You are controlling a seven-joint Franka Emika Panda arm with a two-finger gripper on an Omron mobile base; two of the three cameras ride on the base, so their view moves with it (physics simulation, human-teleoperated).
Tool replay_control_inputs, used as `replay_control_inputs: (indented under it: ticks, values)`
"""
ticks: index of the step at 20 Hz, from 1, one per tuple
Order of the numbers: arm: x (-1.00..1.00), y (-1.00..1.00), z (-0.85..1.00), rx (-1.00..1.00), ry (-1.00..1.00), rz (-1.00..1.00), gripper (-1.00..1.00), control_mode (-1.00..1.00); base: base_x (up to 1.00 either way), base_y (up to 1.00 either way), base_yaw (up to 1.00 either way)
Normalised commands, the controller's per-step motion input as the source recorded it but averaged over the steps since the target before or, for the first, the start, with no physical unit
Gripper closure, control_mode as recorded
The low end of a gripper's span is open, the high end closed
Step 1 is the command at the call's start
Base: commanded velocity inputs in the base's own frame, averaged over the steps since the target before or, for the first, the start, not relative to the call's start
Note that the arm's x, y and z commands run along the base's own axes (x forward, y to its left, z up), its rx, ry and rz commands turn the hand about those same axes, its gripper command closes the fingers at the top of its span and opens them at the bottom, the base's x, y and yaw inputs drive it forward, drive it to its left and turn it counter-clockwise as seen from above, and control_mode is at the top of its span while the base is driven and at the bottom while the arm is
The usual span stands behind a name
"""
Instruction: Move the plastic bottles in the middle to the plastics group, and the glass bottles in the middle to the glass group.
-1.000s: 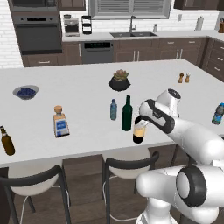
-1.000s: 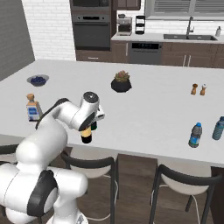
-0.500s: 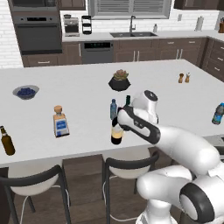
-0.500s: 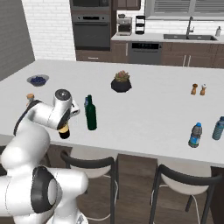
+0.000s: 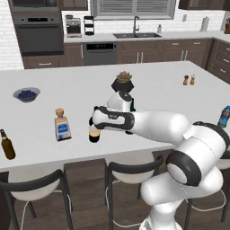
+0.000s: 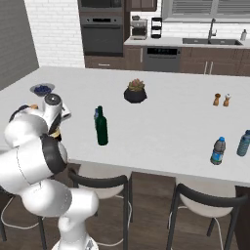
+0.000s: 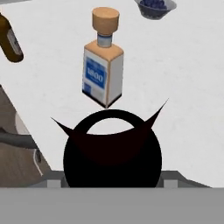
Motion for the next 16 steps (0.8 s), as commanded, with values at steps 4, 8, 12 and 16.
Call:
replay_control_inputs:
  ticks: [4,8,12,16]
  values:
    - [0.5,0.37,0.0,0.0,0.0,0.0,1.0,-1.0,0.0,0.0,0.0]
    - [0.38,-0.01,0.0,0.0,0.0,0.0,1.0,-1.0,0.0,0.0,0.0]
    - [0.41,0.1,0.0,0.01,0.0,0.0,1.0,-1.0,0.0,0.0,0.0]
    - [0.37,0.29,0.0,0.07,0.0,0.0,1.0,-1.0,0.0,0.0,0.0]
